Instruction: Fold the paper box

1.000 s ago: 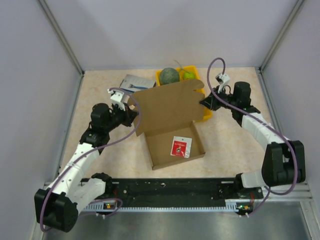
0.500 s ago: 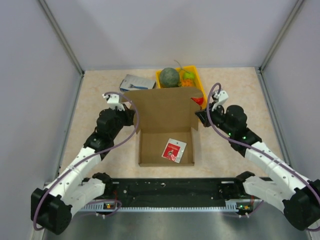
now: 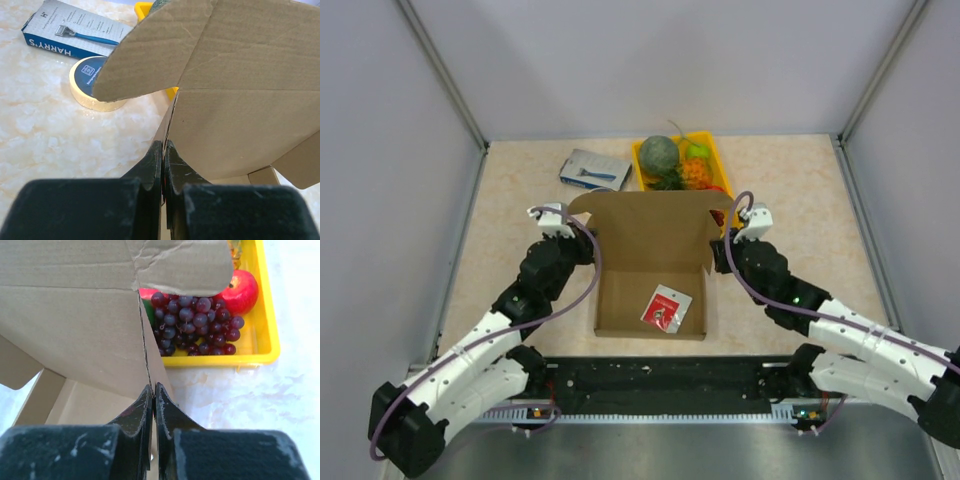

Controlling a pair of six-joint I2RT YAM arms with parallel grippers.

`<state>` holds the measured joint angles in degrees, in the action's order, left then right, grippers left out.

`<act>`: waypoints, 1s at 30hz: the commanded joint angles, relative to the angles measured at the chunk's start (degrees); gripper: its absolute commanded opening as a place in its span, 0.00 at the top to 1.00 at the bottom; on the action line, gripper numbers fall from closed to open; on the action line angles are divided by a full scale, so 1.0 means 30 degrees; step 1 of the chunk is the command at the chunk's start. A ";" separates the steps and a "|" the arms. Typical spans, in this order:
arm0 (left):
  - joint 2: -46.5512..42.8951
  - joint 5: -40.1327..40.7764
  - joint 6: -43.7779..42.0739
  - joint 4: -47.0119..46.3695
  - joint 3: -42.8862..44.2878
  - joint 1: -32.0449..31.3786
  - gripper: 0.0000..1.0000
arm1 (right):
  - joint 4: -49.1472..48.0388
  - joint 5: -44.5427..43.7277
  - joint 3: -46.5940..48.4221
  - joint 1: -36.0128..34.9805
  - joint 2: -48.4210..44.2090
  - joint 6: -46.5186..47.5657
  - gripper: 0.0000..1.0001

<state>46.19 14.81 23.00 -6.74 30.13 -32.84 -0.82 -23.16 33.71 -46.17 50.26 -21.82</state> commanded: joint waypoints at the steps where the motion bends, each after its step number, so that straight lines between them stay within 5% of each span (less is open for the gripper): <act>1: -0.0749 0.0397 0.1150 -0.0476 -0.1135 -0.0654 1.00 | 0.1822 -0.4347 -0.0486 -0.2037 0.0120 -0.3295 1.00; 12: -0.2770 -0.0249 0.2554 0.0020 -0.3363 -0.1094 1.00 | 0.5722 -1.0823 0.0921 -0.7400 0.3079 -0.9187 1.00; 30: -0.1748 0.1215 0.9028 0.1306 -0.3247 -0.3319 1.00 | 0.5957 -0.9509 -0.1277 -0.8046 0.0883 -0.9043 1.00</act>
<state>37.36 19.68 42.65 -9.39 21.12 -39.27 12.56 -55.92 32.23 -68.86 52.45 -46.81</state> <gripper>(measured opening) 0.017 0.009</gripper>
